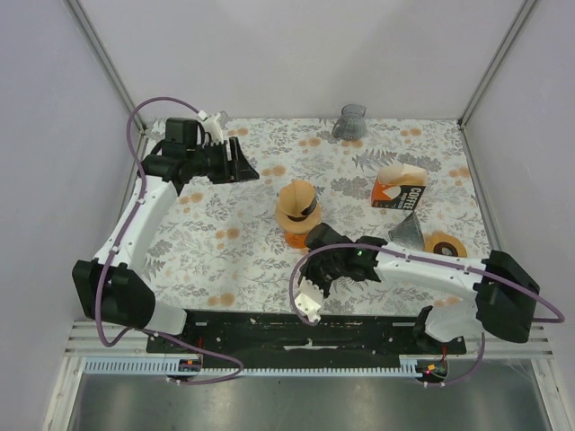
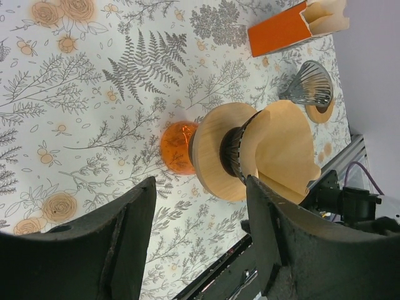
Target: Place the coffee filter in the dripper
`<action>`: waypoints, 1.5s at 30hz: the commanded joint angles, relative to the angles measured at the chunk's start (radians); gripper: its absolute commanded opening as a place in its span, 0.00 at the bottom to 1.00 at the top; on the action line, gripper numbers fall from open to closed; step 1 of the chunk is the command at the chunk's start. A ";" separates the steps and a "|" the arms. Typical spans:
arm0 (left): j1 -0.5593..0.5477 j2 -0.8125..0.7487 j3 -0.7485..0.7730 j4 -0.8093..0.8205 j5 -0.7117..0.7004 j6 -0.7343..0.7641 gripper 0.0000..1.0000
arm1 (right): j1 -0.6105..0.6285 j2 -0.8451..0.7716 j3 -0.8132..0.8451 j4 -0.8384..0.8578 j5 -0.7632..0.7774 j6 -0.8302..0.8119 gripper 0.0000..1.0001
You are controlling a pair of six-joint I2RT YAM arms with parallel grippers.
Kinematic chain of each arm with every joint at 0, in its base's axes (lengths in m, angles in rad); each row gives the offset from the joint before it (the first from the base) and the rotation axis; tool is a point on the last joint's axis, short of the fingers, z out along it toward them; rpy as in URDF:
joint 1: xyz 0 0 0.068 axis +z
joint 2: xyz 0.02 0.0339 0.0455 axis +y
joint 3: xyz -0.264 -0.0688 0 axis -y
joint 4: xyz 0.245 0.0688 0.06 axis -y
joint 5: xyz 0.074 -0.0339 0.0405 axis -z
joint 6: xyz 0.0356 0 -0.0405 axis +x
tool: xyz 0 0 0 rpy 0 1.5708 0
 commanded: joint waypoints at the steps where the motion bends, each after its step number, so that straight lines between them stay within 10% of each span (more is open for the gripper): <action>1: 0.016 -0.043 0.027 -0.002 0.002 0.047 0.66 | 0.001 0.058 -0.104 0.295 0.172 -0.146 0.02; 32: 0.087 0.018 0.066 -0.019 0.040 0.044 0.66 | -0.284 0.593 0.149 0.694 0.224 -0.243 0.00; 45: 0.105 0.029 0.081 -0.024 0.036 0.046 0.66 | -0.302 0.471 0.117 0.628 0.098 -0.191 0.09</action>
